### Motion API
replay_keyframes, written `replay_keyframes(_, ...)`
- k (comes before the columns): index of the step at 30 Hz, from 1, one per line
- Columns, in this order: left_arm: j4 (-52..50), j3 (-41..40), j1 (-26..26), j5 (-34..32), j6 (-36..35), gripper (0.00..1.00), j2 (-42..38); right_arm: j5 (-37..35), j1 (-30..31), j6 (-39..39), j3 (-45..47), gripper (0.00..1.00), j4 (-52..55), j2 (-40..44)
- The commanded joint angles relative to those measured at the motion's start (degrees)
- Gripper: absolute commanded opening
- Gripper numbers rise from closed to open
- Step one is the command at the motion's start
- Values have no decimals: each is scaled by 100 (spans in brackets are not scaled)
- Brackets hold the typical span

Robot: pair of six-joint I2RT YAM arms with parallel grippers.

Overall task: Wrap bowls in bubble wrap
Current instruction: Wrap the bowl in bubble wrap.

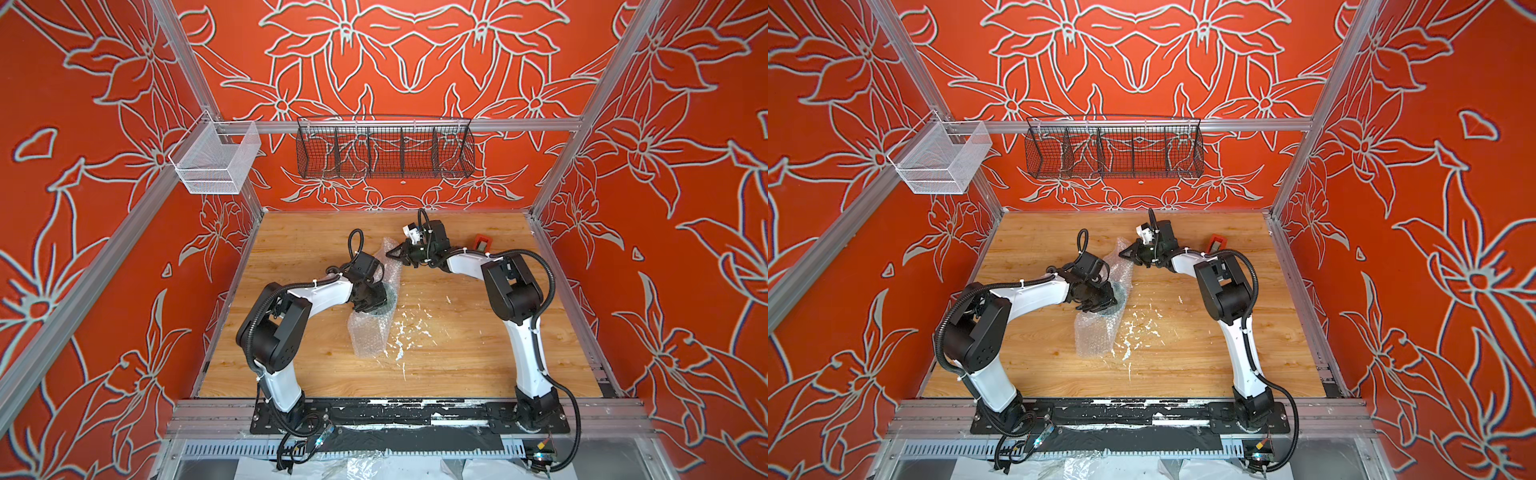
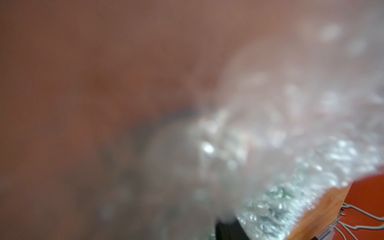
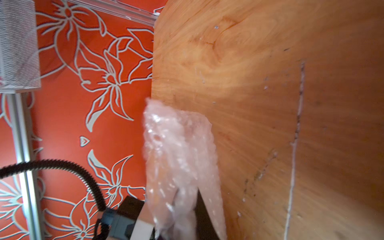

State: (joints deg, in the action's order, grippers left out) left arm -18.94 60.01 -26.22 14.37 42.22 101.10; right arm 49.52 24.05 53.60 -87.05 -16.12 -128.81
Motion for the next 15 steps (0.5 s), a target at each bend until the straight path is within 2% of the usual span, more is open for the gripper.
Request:
replay_keyframes(1, -567, -191, -28, -258, 6, 30, 147, 553, 39, 248, 415, 6, -667, 464)
replay_keyframes(8, -541, -235, -24, -267, 15, 30, 94, 690, 210, 65, 1285, 4, -769, 1147)
replay_keyframes(15, -513, -292, -26, -282, 32, 30, 3, 651, 471, -17, 1806, 4, -813, 1486)
